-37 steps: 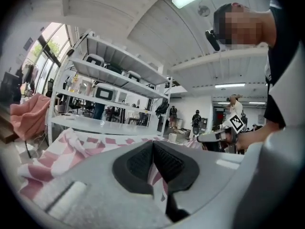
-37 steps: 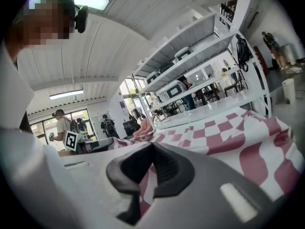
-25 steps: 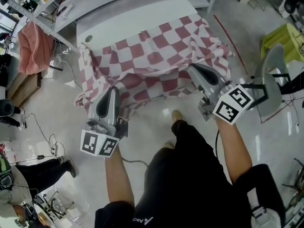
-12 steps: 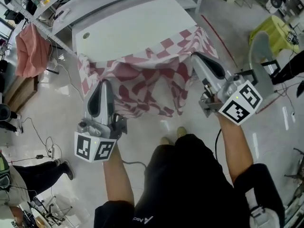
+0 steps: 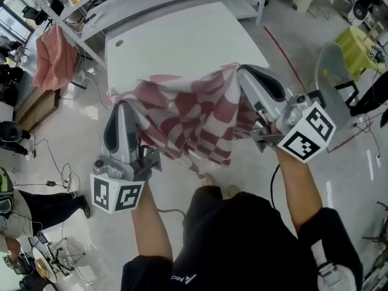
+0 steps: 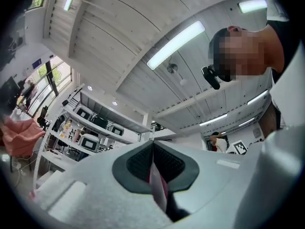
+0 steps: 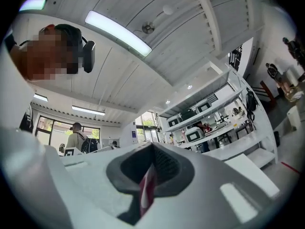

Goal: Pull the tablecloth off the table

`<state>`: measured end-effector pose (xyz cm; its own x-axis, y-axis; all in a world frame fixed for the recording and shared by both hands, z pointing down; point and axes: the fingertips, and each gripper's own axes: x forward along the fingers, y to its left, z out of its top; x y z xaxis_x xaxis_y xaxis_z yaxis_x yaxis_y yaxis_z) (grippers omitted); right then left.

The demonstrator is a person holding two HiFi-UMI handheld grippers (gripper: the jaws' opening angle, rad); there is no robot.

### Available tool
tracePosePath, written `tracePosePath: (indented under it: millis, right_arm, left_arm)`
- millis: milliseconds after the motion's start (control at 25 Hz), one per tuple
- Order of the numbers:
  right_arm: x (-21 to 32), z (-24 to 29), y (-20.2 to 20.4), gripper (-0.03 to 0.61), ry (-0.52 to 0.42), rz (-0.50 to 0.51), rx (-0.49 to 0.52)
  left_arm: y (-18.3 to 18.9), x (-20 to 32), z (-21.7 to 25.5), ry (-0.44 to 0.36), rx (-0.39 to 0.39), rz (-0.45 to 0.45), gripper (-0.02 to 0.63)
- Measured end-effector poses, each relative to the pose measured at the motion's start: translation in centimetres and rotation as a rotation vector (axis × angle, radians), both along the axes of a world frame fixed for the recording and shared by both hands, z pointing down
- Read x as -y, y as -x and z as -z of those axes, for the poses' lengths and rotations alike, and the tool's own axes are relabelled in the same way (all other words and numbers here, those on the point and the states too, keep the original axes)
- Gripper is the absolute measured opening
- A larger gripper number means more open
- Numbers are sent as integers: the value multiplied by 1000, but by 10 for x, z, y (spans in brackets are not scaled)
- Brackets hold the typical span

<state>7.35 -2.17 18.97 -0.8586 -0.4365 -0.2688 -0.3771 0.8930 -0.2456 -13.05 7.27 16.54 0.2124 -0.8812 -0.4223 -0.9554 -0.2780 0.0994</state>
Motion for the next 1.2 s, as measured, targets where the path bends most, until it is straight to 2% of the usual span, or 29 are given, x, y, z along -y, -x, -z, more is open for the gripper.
tracePosePath:
  millis: [280, 440, 600, 720, 840, 960, 1200]
  right_arm:
    - [-29, 30, -34, 3, 7, 74, 34]
    - [-69, 25, -59, 3, -38, 67, 59]
    - [-89, 24, -69, 3, -84, 25, 30]
    - [-96, 14, -71, 3, -81, -5, 8]
    - [-102, 0, -67, 3, -55, -27, 0]
    - [-108, -15, -58, 3, -34, -45, -16]
    - [-119, -30, -38, 3, -24, -63, -62]
  left_arm:
    - [-27, -36, 20, 56, -60, 82, 9]
    - [-49, -75, 8, 50, -51, 57, 9]
    - [-60, -92, 2, 49, -25, 22, 9]
    - [-65, -98, -4, 66, -9, -8, 9]
    - [-62, -103, -14, 80, -25, -30, 9]
    - [-54, -106, -25, 99, -45, -46, 9]
    - [-47, -109, -32, 116, -35, -82, 9]
